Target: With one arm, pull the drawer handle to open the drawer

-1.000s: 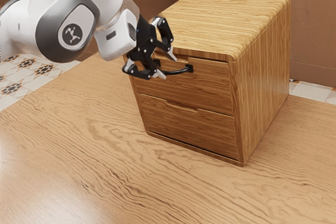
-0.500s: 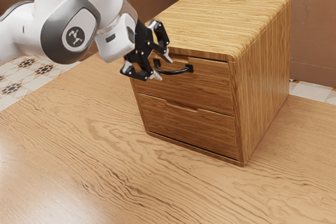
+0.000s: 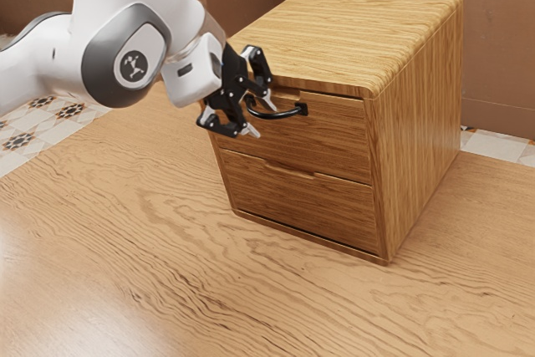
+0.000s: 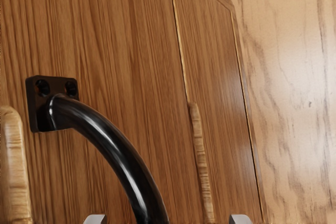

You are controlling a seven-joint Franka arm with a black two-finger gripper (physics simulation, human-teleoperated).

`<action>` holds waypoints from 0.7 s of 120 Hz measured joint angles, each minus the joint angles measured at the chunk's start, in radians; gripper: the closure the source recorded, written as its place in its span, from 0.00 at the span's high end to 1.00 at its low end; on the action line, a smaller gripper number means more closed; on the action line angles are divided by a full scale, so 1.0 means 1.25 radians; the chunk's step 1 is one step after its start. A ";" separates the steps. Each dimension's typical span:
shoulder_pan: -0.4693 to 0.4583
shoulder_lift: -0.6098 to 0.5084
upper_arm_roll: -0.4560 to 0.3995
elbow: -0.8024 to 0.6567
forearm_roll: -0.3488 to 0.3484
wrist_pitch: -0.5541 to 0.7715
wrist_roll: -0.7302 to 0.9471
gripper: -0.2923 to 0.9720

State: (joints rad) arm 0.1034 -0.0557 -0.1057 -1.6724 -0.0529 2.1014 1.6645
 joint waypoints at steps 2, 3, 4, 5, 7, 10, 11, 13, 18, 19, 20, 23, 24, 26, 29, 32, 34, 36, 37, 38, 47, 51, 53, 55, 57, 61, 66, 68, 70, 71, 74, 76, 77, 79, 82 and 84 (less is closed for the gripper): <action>0.001 0.001 0.000 0.000 0.000 0.000 0.000 0.43; 0.001 0.001 0.000 0.000 0.000 0.000 0.000 0.43; 0.001 0.002 0.001 0.000 0.000 0.000 0.000 0.43; 0.001 0.003 0.001 0.000 0.000 0.000 0.000 0.43; 0.002 0.005 0.001 0.001 0.000 0.000 0.000 0.43; 0.002 0.007 0.000 0.001 0.000 0.000 0.000 0.43; 0.002 0.007 0.000 0.001 0.000 0.000 0.001 0.43; 0.002 0.009 0.000 0.001 -0.001 0.000 0.001 0.43; 0.003 0.012 -0.001 0.002 -0.001 0.000 0.001 0.43; 0.003 0.013 -0.001 0.003 -0.001 0.000 0.001 0.43; 0.003 0.013 -0.001 0.003 -0.001 0.000 0.001 0.43; 0.003 0.014 -0.001 0.004 -0.002 0.000 0.001 0.44; 0.003 0.014 -0.002 0.004 -0.002 0.000 0.001 0.44; 0.004 0.014 -0.002 0.004 -0.002 0.000 0.001 0.44; 0.004 0.015 -0.003 0.004 -0.003 0.000 0.001 0.44; 0.005 0.015 -0.004 0.005 -0.003 0.000 0.001 0.44; 0.005 0.015 -0.004 0.005 -0.003 0.000 0.001 0.44; 0.006 0.015 -0.005 0.005 -0.003 0.000 0.001 0.44; 0.006 0.015 -0.005 0.005 -0.003 0.000 0.001 0.45; 0.006 0.015 -0.005 0.005 -0.003 0.000 0.001 0.45; 0.009 0.018 -0.009 0.005 -0.004 0.000 0.002 0.44; 0.010 0.020 -0.011 0.006 -0.004 0.000 0.002 0.42; 0.013 0.021 -0.014 0.006 -0.005 0.001 0.003 0.41; 0.018 0.022 -0.019 0.006 -0.006 0.001 0.003 0.41; 0.023 0.023 -0.023 0.007 -0.007 0.002 0.004 0.41; 0.036 0.024 -0.036 0.007 -0.010 0.004 0.008 0.41; 0.049 0.025 -0.049 0.007 -0.015 0.007 0.012 0.39; 0.052 0.025 -0.052 0.008 -0.016 0.008 0.014 0.38; 0.056 0.024 -0.056 0.007 -0.018 0.009 0.015 0.37; 0.050 0.024 -0.050 0.007 -0.017 0.009 0.016 0.37; 0.039 0.021 -0.040 0.006 -0.016 0.009 0.016 0.35; 0.035 0.020 -0.036 0.006 -0.015 0.009 0.016 0.34; 0.034 0.019 -0.034 0.005 -0.014 0.009 0.016 0.34; 0.028 0.017 -0.029 0.005 -0.013 0.009 0.015 0.34; 0.022 0.014 -0.023 0.004 -0.011 0.008 0.015 0.34; 0.018 0.013 -0.021 0.004 -0.010 0.007 0.015 0.34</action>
State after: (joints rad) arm 0.1260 -0.0389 -0.1314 -1.6671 -0.0657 2.1101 1.6828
